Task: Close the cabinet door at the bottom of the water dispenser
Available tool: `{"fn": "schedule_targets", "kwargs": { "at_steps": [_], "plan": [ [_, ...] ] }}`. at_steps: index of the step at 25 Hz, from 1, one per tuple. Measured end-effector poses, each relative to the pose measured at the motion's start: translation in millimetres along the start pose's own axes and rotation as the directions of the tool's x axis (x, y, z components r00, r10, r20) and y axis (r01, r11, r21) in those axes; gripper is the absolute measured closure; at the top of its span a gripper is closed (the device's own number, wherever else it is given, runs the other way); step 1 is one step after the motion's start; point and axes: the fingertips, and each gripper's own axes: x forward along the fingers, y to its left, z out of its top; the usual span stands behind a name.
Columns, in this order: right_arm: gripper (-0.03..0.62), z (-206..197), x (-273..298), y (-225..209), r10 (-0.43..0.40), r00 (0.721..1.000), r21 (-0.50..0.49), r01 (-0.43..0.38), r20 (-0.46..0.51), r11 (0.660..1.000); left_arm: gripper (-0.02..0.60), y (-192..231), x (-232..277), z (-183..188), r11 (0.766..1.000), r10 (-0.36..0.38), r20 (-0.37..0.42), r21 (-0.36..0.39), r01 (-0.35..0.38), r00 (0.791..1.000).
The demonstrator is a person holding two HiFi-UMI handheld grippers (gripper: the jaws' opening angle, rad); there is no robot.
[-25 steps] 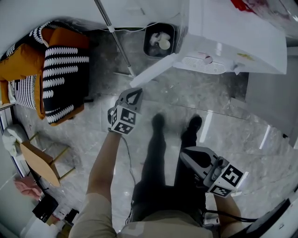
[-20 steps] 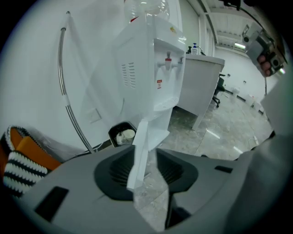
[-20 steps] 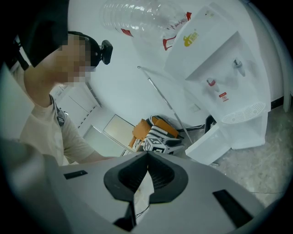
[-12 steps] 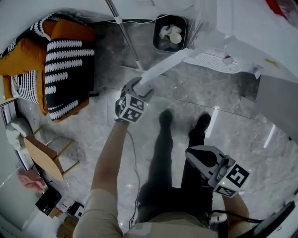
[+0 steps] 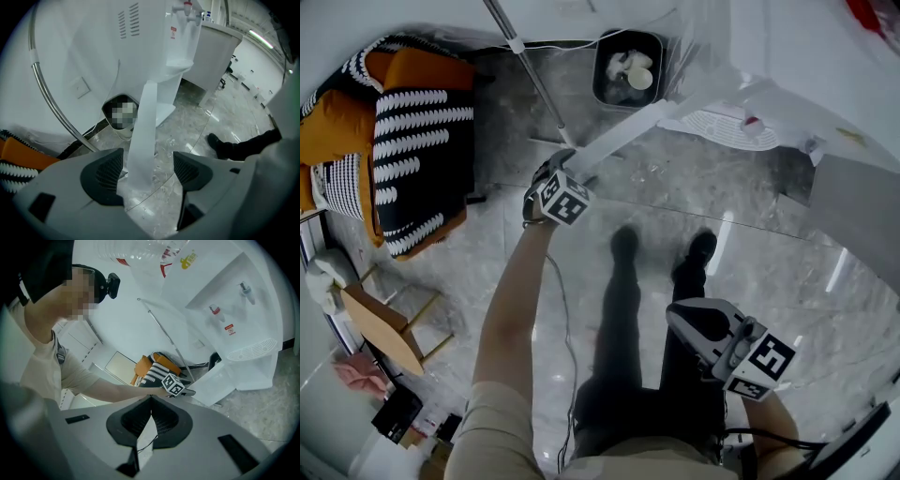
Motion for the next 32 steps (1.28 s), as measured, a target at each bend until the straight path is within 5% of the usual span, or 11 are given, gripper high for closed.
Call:
{"fn": "schedule_targets", "kwargs": {
  "at_steps": [14, 32],
  "plan": [
    [0.578, -17, -14, -15, -0.032, 0.999, 0.033, 0.032, 0.003, 0.999, 0.284, 6, 29, -6, 0.997, 0.064, -0.060, 0.038, -0.062, 0.996],
    [0.578, -20, -29, -26, -0.041, 0.998, 0.047, 0.038, 0.052, 0.998, 0.284, -24, 44, -19, 0.998, -0.012, -0.108, -0.054, 0.007, 0.994]
  ]
}}
